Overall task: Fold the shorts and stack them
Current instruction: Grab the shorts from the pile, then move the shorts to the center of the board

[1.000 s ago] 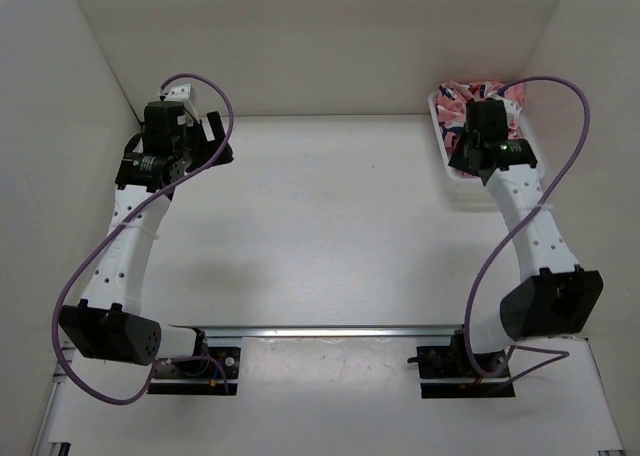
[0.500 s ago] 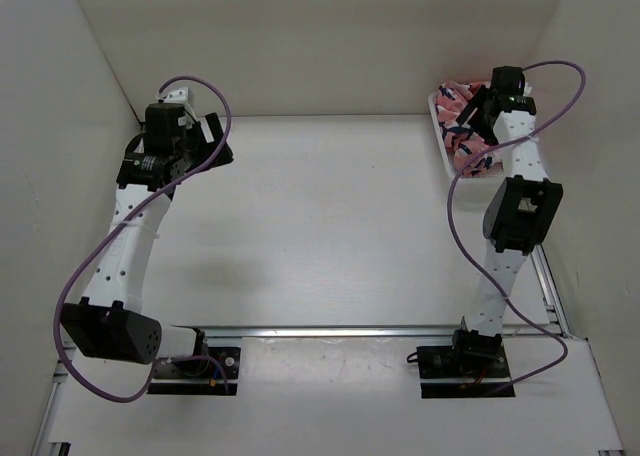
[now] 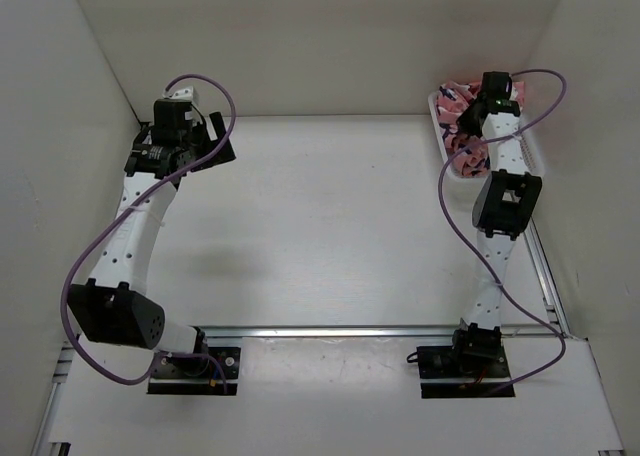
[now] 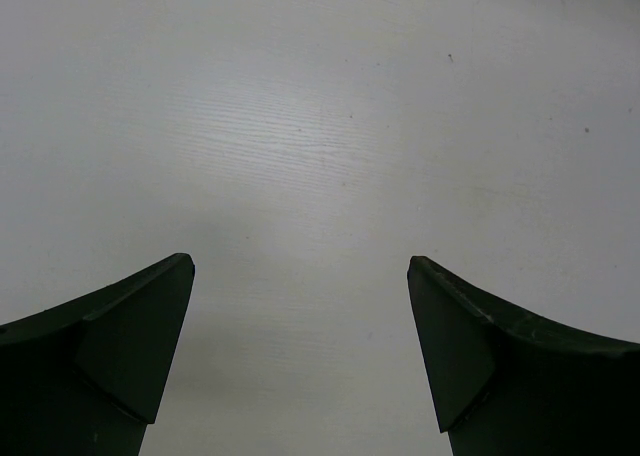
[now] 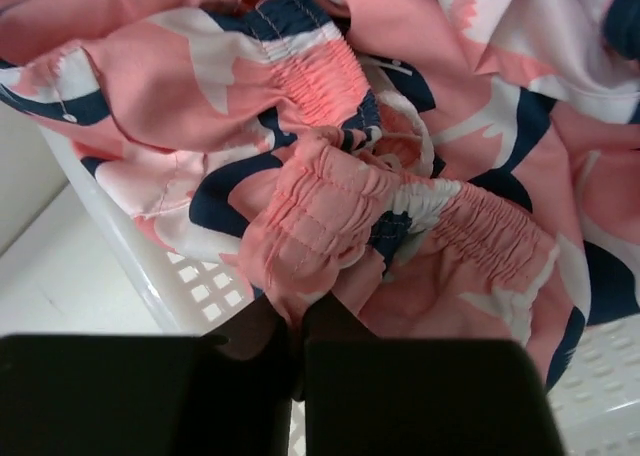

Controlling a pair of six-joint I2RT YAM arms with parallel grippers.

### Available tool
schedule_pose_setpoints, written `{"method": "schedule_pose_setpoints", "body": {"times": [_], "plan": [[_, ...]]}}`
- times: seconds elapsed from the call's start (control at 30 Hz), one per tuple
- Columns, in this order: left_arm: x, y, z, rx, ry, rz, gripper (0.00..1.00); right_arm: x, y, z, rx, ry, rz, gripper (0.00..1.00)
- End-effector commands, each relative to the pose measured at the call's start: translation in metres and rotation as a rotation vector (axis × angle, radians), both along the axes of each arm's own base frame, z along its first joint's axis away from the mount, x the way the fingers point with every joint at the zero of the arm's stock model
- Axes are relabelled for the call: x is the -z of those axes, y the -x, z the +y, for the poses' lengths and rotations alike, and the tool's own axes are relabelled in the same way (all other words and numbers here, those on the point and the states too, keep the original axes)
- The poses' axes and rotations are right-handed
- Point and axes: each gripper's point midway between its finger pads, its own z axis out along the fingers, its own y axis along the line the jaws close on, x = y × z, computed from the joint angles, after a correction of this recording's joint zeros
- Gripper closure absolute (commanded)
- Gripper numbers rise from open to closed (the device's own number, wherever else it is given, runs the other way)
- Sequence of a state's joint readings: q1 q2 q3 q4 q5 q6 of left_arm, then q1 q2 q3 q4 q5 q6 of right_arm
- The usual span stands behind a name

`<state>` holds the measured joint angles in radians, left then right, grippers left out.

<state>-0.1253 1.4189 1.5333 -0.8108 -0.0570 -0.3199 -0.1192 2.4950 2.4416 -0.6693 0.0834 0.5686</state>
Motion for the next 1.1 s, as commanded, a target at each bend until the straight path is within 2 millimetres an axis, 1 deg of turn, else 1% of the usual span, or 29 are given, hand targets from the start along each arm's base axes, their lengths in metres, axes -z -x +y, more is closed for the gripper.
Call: {"method": "schedule_pose_setpoints", "body": {"times": [0.0, 0.03, 0.07, 0.13, 0.17, 0.2, 0.23, 0.33, 0.37, 0.4, 0.43, 0.47, 0.5, 0.53, 0.57, 0.6, 0.63, 0.67, 0.7, 0.73, 0.77, 0.83, 0.87, 0.9, 0.93, 0.97, 1.0, 1.03, 1.07], "plan": [[-0.013, -0.002, 0.003, -0.007, 0.001, -0.028, 0.00, -0.092, -0.001, -0.001, 0.020, 0.079, -0.178, 1.00], [-0.013, -0.002, 0.003, -0.007, 0.001, -0.028, 0.00, -0.112, 0.004, -0.001, 0.034, 0.113, -0.208, 1.00], [-0.010, -0.001, 0.000, 0.000, 0.016, -0.017, 0.00, -0.154, 0.016, -0.003, 0.042, 0.180, -0.267, 1.00], [-0.008, 0.002, -0.008, 0.032, 0.050, -0.004, 0.00, -0.200, 0.030, 0.017, -0.003, 0.221, -0.341, 1.00], [-0.008, 0.003, -0.011, 0.042, 0.058, -0.002, 0.00, -0.247, 0.045, 0.026, -0.029, 0.235, -0.426, 1.00], [-0.009, 0.003, -0.011, 0.036, 0.067, -0.002, 0.00, -0.283, 0.053, 0.050, -0.122, 0.242, -0.507, 1.00], [-0.007, 0.004, -0.009, 0.033, 0.072, 0.008, 0.00, -0.318, 0.068, 0.062, -0.166, 0.241, -0.583, 1.00], [-0.023, 0.003, 0.004, -0.023, 0.103, -0.023, 0.00, -0.397, 0.110, 0.111, -0.311, 0.215, -0.770, 1.00], [-0.027, 0.004, 0.010, -0.045, 0.110, -0.026, 0.00, -0.409, 0.122, 0.126, -0.356, 0.208, -0.798, 1.00], [-0.027, 0.009, 0.016, -0.056, 0.117, -0.004, 0.00, -0.418, 0.131, 0.152, -0.403, 0.189, -0.834, 1.00], [-0.040, 0.010, 0.030, -0.095, 0.135, -0.023, 0.00, -0.436, 0.150, 0.166, -0.441, 0.184, -0.884, 1.00], [-0.044, 0.012, 0.034, -0.097, 0.150, -0.020, 0.00, -0.443, 0.165, 0.199, -0.521, 0.163, -0.915, 1.00], [-0.051, 0.015, 0.040, -0.114, 0.150, -0.035, 0.00, -0.448, 0.175, 0.216, -0.566, 0.152, -0.935, 1.00], [-0.053, 0.017, 0.053, -0.143, 0.157, -0.034, 0.00, -0.449, 0.186, 0.229, -0.598, 0.162, -0.943, 1.00], [-0.067, 0.020, 0.057, -0.146, 0.167, -0.070, 0.00, -0.446, 0.198, 0.261, -0.663, 0.151, -0.944, 1.00], [-0.078, 0.023, 0.062, -0.154, 0.171, -0.098, 0.00, -0.444, 0.205, 0.271, -0.676, 0.153, -0.942, 1.00], [-0.081, 0.025, 0.075, -0.186, 0.175, -0.103, 0.00, -0.426, 0.206, 0.284, -0.703, 0.147, -0.896, 1.00], [-0.093, 0.030, 0.079, -0.193, 0.177, -0.133, 0.00, -0.409, 0.211, 0.306, -0.755, 0.131, -0.860, 1.00], [-0.094, 0.033, 0.081, -0.198, 0.182, -0.129, 0.00, -0.399, 0.217, 0.313, -0.779, 0.126, -0.834, 1.00], [-0.092, 0.034, 0.085, -0.204, 0.174, -0.121, 0.00, -0.348, 0.213, 0.324, -0.803, 0.121, -0.706, 1.00], [-0.101, 0.038, 0.085, -0.194, 0.160, -0.146, 0.00, -0.321, 0.217, 0.334, -0.831, 0.113, -0.643, 1.00], [-0.102, 0.043, 0.084, -0.189, 0.152, -0.143, 0.00, -0.279, 0.221, 0.330, -0.797, 0.115, -0.542, 1.00], [-0.096, 0.043, 0.084, -0.190, 0.154, -0.127, 0.00, -0.222, 0.224, 0.329, -0.801, 0.111, -0.413, 1.00], [-0.084, 0.047, 0.080, -0.170, 0.164, -0.091, 0.00, -0.203, 0.230, 0.324, -0.790, 0.113, -0.366, 1.00], [-0.074, 0.047, 0.078, -0.163, 0.173, -0.066, 0.00, -0.182, 0.233, 0.322, -0.796, 0.121, -0.318, 0.94], [-0.064, 0.048, 0.075, -0.152, 0.187, -0.039, 0.00, -0.157, 0.240, 0.312, -0.801, 0.128, -0.243, 0.83], [-0.043, 0.049, 0.067, -0.123, 0.220, 0.015, 0.00, -0.154, 0.247, 0.308, -0.802, 0.130, -0.230, 0.55], [-0.029, 0.051, 0.064, -0.115, 0.236, 0.053, 0.00, -0.151, 0.250, 0.300, -0.791, 0.133, -0.221, 0.39], [-0.018, 0.049, 0.052, -0.076, 0.243, 0.072, 0.00, -0.148, 0.258, 0.288, -0.778, 0.121, -0.211, 0.16]]}}
